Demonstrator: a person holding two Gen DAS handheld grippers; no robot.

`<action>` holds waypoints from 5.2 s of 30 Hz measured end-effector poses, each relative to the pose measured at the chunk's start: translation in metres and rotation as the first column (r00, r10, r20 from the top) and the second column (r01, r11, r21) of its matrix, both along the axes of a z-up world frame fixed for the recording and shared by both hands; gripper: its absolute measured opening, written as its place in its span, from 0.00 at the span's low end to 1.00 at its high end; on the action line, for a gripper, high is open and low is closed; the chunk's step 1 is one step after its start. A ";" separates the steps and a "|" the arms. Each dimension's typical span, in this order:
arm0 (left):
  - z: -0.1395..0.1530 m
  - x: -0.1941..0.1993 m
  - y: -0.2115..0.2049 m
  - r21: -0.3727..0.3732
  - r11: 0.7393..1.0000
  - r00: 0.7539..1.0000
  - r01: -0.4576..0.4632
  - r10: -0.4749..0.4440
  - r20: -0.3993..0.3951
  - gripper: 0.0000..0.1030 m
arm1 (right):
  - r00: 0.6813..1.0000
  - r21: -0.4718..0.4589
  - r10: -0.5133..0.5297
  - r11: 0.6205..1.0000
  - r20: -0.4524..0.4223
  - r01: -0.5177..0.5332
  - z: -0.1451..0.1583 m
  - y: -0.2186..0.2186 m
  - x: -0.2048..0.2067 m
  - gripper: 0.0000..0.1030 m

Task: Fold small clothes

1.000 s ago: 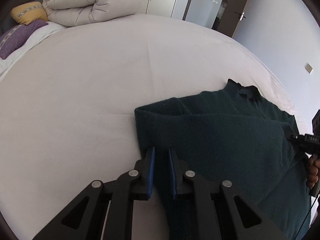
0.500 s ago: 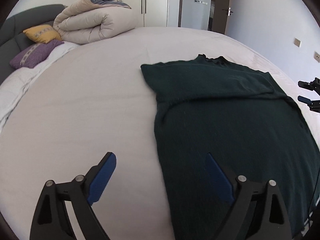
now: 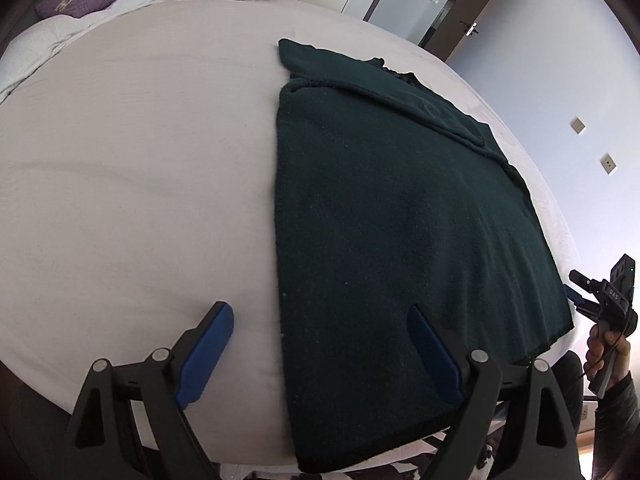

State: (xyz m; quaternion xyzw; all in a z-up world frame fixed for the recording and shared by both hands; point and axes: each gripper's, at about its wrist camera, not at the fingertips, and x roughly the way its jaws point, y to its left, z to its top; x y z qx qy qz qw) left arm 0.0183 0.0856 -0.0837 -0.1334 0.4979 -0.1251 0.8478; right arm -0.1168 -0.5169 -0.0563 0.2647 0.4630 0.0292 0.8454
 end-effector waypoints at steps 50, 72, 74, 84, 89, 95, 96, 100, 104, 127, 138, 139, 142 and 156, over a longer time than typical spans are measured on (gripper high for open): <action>-0.001 -0.002 0.011 -0.150 0.989 0.989 -0.002 -0.020 -0.146 0.72 | 0.991 0.086 0.021 0.996 0.129 -0.032 0.001 0.007 0.087 0.60; -0.026 -0.019 0.037 -0.244 0.961 0.965 -0.130 0.066 -0.255 0.13 | 0.993 0.106 -0.080 0.992 0.090 0.070 -0.007 -0.028 -0.030 0.60; -0.027 -0.019 0.039 -0.259 0.957 0.965 -0.131 0.062 -0.256 0.09 | 0.993 0.103 -0.080 0.992 0.090 0.071 -0.005 -0.028 -0.033 0.61; -0.021 -0.014 0.049 -0.373 0.913 0.970 -0.168 0.084 -0.230 0.07 | 0.996 0.057 -0.069 0.996 0.062 0.066 0.006 -0.032 -0.045 0.60; -0.009 -0.010 0.056 -0.440 0.881 0.977 -0.175 0.099 -0.190 0.07 | 0.998 0.010 -0.061 0.998 0.015 0.060 0.008 -0.036 -0.055 0.60; -0.009 -0.008 0.051 -0.444 0.880 0.978 -0.168 0.091 -0.189 0.06 | 0.997 -0.035 -0.027 0.999 -0.071 0.024 -0.001 -0.036 -0.062 0.61; -0.010 -0.008 0.050 -0.444 0.880 0.977 -0.169 0.091 -0.191 0.06 | 0.996 -0.046 -0.016 0.999 -0.084 0.013 -0.003 -0.034 -0.062 0.61; -0.012 -0.013 0.053 -0.455 0.874 0.977 -0.171 0.091 -0.192 0.06 | 0.994 -0.043 0.000 0.999 -0.107 -0.004 -0.003 -0.030 -0.061 0.61; -0.008 -0.015 0.056 -0.461 0.872 0.980 -0.165 0.091 -0.180 0.06 | 0.986 -0.041 0.058 0.997 -0.157 -0.065 -0.008 -0.018 -0.056 0.60; 0.047 0.016 0.072 -0.655 0.745 0.992 -0.123 0.114 -0.057 0.06 | 0.993 0.342 0.051 0.936 0.104 -0.083 0.068 -0.017 -0.007 0.06; 0.074 0.100 0.068 -0.672 0.732 0.989 -0.111 0.149 -0.002 0.05 | 0.986 0.365 -0.020 0.930 0.164 -0.042 0.096 -0.021 0.100 0.06; 0.076 0.111 0.068 -0.673 0.731 0.988 -0.114 0.154 0.000 0.05 | 0.985 0.363 -0.027 0.931 0.168 -0.037 0.098 -0.021 0.112 0.06; 0.076 0.148 0.065 -0.680 0.723 0.986 -0.122 0.166 -0.001 0.05 | 0.983 0.350 -0.037 0.936 0.179 -0.029 0.101 -0.022 0.152 0.06; 0.054 0.316 0.045 -0.553 0.813 0.979 -0.183 0.200 -0.029 0.05 | 0.986 0.254 -0.129 0.962 0.108 0.098 0.057 -0.044 0.345 0.06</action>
